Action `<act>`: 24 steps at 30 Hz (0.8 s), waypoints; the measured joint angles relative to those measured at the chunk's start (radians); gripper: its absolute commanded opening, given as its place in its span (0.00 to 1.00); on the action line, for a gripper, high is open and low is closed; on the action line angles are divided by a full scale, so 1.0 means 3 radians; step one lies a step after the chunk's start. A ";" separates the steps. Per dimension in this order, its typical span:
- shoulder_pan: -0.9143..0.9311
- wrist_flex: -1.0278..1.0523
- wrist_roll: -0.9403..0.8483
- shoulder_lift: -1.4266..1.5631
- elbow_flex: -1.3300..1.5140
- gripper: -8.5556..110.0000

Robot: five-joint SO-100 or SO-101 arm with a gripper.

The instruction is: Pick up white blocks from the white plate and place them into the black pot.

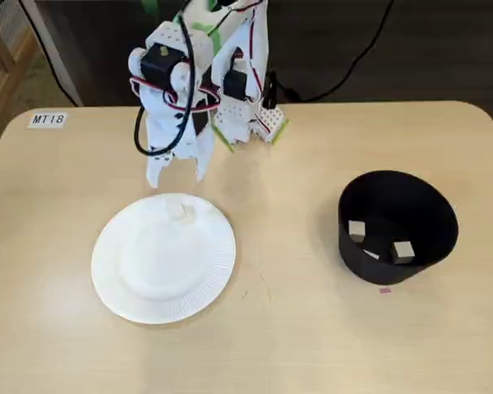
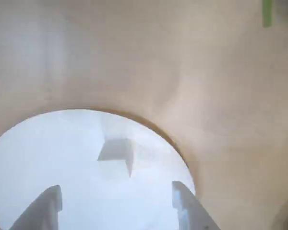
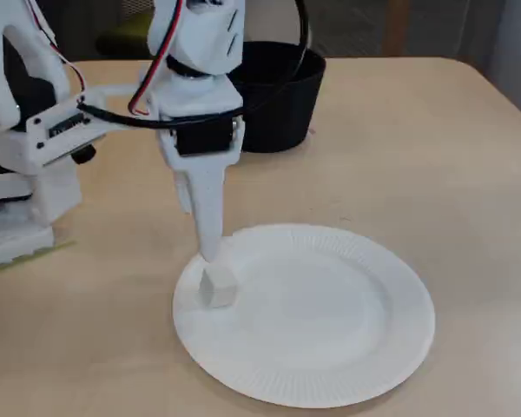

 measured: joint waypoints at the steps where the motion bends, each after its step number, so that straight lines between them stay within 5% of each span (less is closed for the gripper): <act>1: 0.0031 0.0000 -0.0077 -0.0061 0.0000 0.35; 11: 0.0307 -0.0005 -0.0931 -0.0639 -0.0153 0.35; 24: 0.0087 -0.0133 -0.0828 -0.0793 -0.0199 0.33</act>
